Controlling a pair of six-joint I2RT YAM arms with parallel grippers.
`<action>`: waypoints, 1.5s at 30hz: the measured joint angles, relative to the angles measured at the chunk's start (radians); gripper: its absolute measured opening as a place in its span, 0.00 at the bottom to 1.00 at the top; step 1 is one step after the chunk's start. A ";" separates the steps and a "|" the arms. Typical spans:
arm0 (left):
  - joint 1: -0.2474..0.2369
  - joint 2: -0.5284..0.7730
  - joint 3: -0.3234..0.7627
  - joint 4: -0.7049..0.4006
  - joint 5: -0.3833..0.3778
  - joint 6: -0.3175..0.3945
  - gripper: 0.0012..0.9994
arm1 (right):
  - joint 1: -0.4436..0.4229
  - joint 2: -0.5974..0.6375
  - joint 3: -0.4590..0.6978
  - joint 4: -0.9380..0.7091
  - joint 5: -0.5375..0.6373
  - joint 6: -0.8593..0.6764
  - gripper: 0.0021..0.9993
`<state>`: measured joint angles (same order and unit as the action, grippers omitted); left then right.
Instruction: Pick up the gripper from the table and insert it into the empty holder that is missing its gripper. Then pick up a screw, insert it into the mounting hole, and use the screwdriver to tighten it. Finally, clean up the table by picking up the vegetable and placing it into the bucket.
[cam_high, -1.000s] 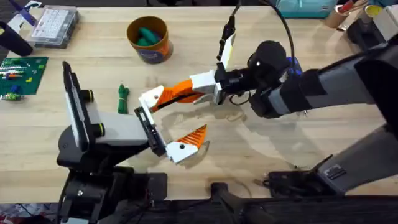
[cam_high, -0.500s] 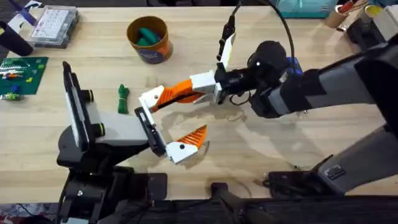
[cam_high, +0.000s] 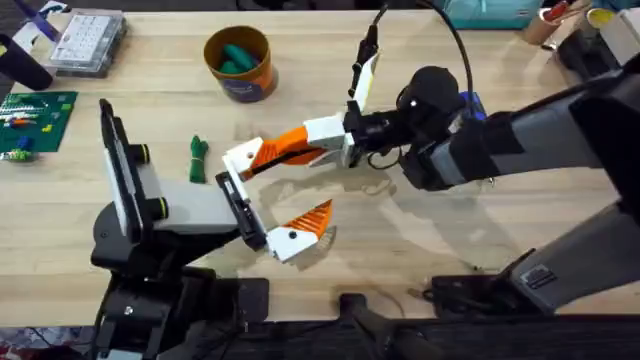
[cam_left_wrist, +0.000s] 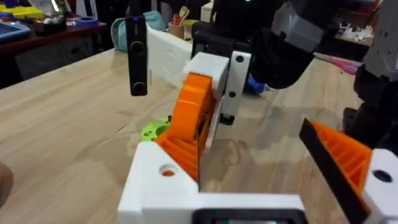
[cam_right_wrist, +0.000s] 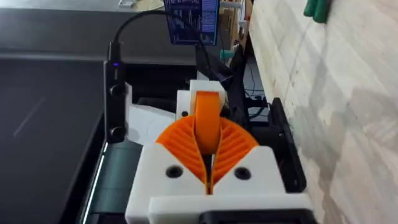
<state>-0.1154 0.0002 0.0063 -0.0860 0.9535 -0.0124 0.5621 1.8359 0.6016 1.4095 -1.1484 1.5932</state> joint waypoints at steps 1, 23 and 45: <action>0.000 0.000 0.000 0.000 0.000 0.000 0.99 | 0.000 0.000 0.001 0.000 0.000 0.000 0.01; 0.002 0.000 0.000 0.000 -0.005 0.012 0.99 | 0.007 0.000 0.003 0.017 0.015 -0.004 0.01; 0.002 0.000 0.000 -0.001 0.000 -0.002 0.99 | 0.024 -0.013 -0.081 0.085 0.109 -0.004 0.01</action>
<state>-0.1135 0.0000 0.0063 -0.0872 0.9539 -0.0148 0.5861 1.8231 0.5209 1.4940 -1.0392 1.5889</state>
